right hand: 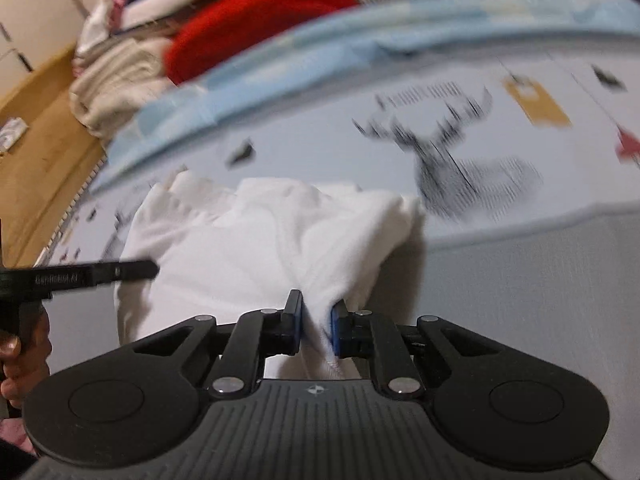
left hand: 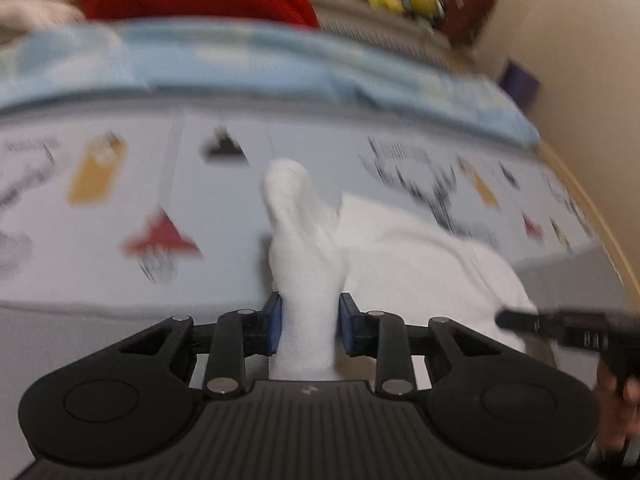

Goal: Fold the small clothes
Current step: 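Fold the shirt over again with both grippers, pressing the bundle flat, then open both grippers and release the folded shirt onto the bed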

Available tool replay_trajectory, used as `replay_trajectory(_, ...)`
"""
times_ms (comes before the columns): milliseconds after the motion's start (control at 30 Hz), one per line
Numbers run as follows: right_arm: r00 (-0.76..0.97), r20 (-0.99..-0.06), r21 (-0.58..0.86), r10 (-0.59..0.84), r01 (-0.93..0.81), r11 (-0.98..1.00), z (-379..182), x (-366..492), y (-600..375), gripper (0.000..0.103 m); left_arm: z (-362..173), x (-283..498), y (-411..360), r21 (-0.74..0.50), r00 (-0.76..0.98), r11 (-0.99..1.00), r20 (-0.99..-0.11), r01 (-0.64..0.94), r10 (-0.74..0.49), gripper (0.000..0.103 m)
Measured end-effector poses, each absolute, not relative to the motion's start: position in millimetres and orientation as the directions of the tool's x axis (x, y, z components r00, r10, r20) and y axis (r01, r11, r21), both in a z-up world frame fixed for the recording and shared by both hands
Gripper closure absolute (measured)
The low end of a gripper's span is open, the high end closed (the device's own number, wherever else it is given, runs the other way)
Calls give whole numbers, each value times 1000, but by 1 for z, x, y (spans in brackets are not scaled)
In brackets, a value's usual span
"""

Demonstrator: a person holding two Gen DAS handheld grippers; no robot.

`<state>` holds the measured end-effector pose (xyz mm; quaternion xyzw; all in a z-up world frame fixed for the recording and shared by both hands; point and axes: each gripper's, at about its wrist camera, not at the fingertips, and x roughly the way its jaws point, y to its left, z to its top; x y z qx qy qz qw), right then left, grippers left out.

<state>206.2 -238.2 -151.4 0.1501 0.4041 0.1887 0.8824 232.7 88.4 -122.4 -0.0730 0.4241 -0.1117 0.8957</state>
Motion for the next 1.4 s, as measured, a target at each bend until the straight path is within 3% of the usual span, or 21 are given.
replay_trajectory(67,649,-638,388,414,-194,901,-147,214,-224,83,-115,239,102,-190,673,979,-716,71,-187,69)
replay_trajectory(100,664,-651,354,367,-162,921,-147,218,-220,71,-113,242,111,-178,690,984,-712,2,-130,67)
replay_trajectory(133,675,-671,307,306,-122,944,-147,223,-215,65,-112,245,120,-199,689,979,-715,-40,-117,65)
replay_trajectory(200,697,-669,274,258,-91,957,-143,226,-216,61,-117,245,133,-269,661,961,-733,-69,-158,65)
replay_trajectory(267,641,-703,331,309,-89,939,-146,230,-222,61,-125,245,136,-299,611,953,-762,-42,-212,65)
replay_trajectory(367,443,-798,423,408,-70,903,-174,235,-223,55,-149,246,138,-379,471,926,-817,0,-334,40)
replay_trajectory(467,352,-841,432,411,-20,901,-194,231,-226,46,-181,245,134,-381,322,924,-874,8,-364,37)
replay_trajectory(567,397,-809,447,433,-61,892,-185,233,-223,78,-193,243,129,-365,318,931,-883,-1,-345,49)
replay_trajectory(600,432,-801,426,415,-76,901,-179,233,-221,84,-191,242,129,-365,339,931,-877,-8,-341,55)
replay_trajectory(633,467,-790,410,397,-80,909,-176,234,-221,85,-188,243,129,-373,366,928,-866,-16,-341,62)
replay_trajectory(733,541,-773,361,331,-52,931,-170,240,-225,85,-184,242,125,-412,386,911,-844,-22,-373,63)
replay_trajectory(833,506,-809,339,299,-15,941,-175,239,-229,69,-178,239,116,-337,372,941,-869,35,-325,61)
replay_trajectory(967,441,-849,310,291,-30,950,-183,239,-236,70,-159,232,107,-263,437,957,-852,120,-289,64)
replay_trajectory(1067,358,-893,286,272,-16,958,-198,234,-237,71,-188,225,89,-111,307,975,-937,195,-168,58)
replay_trajectory(1200,341,-904,285,258,31,958,-191,226,-244,71,-164,212,77,7,425,973,-900,229,-94,55)
replay_trajectory(1267,364,-904,272,223,89,958,-179,217,-251,71,-144,200,75,50,502,980,-863,194,-56,45)
replay_trajectory(1333,413,-894,230,172,93,969,-164,207,-256,70,-126,188,73,91,565,985,-825,147,-8,19)
replay_trajectory(1400,480,-868,172,125,56,983,-140,190,-254,64,-103,168,69,128,624,985,-781,114,30,14)
